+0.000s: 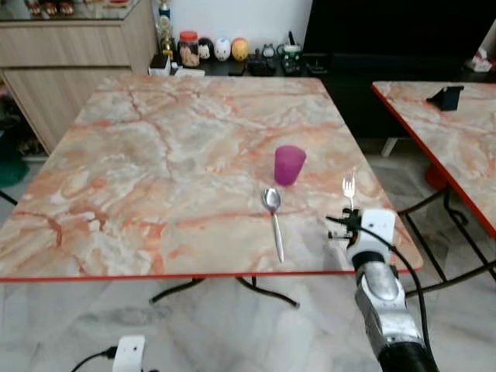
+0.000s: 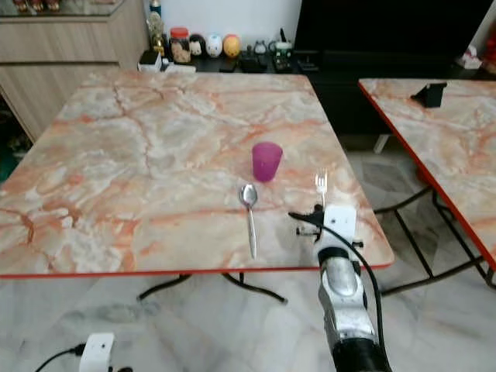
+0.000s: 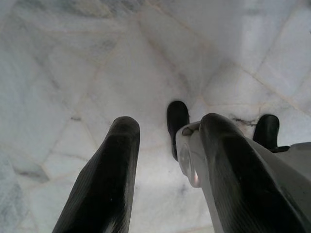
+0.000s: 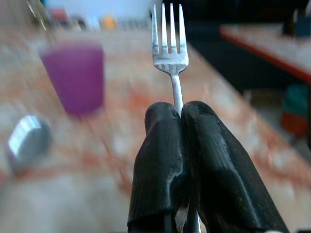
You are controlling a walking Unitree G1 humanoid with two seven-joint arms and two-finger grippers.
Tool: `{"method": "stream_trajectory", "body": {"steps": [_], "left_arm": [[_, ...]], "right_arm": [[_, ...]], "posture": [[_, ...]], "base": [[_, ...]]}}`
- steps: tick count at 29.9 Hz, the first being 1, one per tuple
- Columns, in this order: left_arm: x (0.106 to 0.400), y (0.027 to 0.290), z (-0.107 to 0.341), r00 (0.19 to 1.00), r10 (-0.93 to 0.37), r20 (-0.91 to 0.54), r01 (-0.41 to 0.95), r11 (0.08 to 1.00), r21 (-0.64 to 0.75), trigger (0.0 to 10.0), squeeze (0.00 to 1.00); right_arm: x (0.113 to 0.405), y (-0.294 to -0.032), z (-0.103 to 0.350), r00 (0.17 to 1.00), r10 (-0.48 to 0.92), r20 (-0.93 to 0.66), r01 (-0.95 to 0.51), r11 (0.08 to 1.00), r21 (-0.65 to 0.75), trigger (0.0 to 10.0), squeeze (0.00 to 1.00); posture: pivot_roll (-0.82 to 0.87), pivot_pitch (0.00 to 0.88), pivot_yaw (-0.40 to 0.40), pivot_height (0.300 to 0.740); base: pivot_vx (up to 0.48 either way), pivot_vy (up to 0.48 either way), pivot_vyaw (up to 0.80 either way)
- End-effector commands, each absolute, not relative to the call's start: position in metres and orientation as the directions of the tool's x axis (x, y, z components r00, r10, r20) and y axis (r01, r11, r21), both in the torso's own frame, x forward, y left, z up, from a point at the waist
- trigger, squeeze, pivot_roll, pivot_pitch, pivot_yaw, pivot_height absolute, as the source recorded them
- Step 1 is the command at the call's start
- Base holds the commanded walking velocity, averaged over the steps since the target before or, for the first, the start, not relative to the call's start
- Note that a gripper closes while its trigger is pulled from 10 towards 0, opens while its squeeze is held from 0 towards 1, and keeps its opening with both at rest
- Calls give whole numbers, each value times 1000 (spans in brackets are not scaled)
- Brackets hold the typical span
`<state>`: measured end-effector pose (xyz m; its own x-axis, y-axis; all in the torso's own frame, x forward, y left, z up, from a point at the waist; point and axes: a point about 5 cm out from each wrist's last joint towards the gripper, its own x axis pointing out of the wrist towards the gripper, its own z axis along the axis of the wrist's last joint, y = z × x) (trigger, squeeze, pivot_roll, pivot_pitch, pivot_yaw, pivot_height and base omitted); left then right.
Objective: Setting the table
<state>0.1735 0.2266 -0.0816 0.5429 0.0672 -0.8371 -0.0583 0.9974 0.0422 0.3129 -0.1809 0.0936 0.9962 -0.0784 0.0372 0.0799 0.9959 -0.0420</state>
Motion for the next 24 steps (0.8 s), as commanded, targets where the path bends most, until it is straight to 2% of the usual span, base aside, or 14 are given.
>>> {"method": "stream_trajectory", "body": {"steps": [1,2,4,8,18,24], "left_arm": [[170,227,-83,532,64,-845,-33,998,54,10000,0],[170,227,-83,532,64,-845,-33,998,54,10000,0],[170,228,-83,536,70,-841,-29,998,64,10000,0],[170,229,-82,542,79,-837,-23,997,80,10000,0],[169,229,-83,552,96,-828,-16,994,105,10000,0],[167,229,-83,552,110,-826,-16,993,121,10000,0]], "right_arm": [[312,-175,108,991,-43,125,52,996,-70,10000,0],[312,-175,108,991,-43,125,52,996,-70,10000,0],[310,-168,124,974,7,226,22,992,-124,10000,0],[306,-167,131,963,-2,268,30,994,-101,10000,0],[298,-163,132,959,11,283,10,997,-75,10000,0],[297,-162,134,957,20,288,5,996,-84,10000,0]], "posture": [[-13,0,-14,740],[-13,0,-14,740],[-23,0,-5,740],[-31,0,-1,740],[-22,0,-16,740],[-22,0,-21,740]], "base": [[0,0,0],[0,0,0],[0,0,0],[0,0,0],[0,0,0],[0,-288,0]]}}
